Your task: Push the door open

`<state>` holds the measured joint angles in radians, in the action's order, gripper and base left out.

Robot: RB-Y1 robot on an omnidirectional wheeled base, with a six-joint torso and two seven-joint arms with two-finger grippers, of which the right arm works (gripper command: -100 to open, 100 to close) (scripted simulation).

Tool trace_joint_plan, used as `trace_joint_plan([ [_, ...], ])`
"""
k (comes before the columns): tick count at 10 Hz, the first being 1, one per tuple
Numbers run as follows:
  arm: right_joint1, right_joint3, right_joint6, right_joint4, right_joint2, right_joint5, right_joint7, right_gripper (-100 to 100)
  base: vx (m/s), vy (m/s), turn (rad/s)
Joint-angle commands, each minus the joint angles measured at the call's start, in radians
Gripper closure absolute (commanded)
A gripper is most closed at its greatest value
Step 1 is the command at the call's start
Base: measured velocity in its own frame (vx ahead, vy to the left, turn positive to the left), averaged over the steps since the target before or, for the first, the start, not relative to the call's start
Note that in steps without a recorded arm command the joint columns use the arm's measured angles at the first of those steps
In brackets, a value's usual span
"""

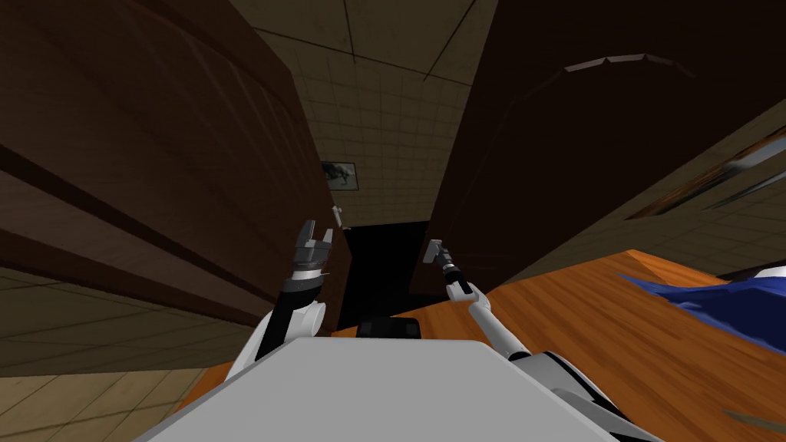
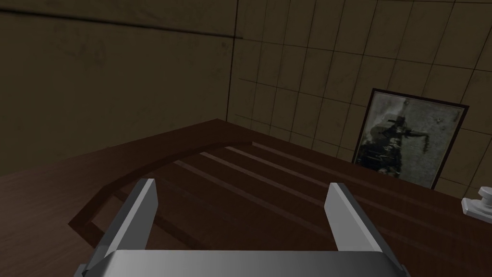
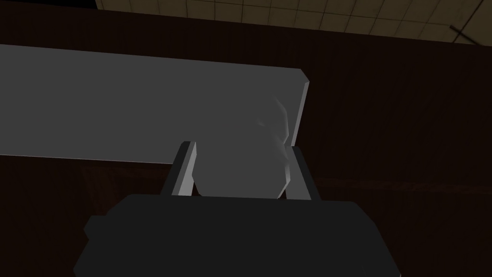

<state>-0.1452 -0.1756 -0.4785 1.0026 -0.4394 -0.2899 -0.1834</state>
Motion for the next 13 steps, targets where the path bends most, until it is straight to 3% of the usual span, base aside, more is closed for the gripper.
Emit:
trace_joint_plan([
  [1,-0.006,0.036,0.004,0.008,-0.004,-0.002,0.014,100,0.108,0.045,-0.032],
  [13,-0.078,0.162,0.032,-0.088,0.078,0.011,0.096,100,0.097,0.049,-0.04],
])
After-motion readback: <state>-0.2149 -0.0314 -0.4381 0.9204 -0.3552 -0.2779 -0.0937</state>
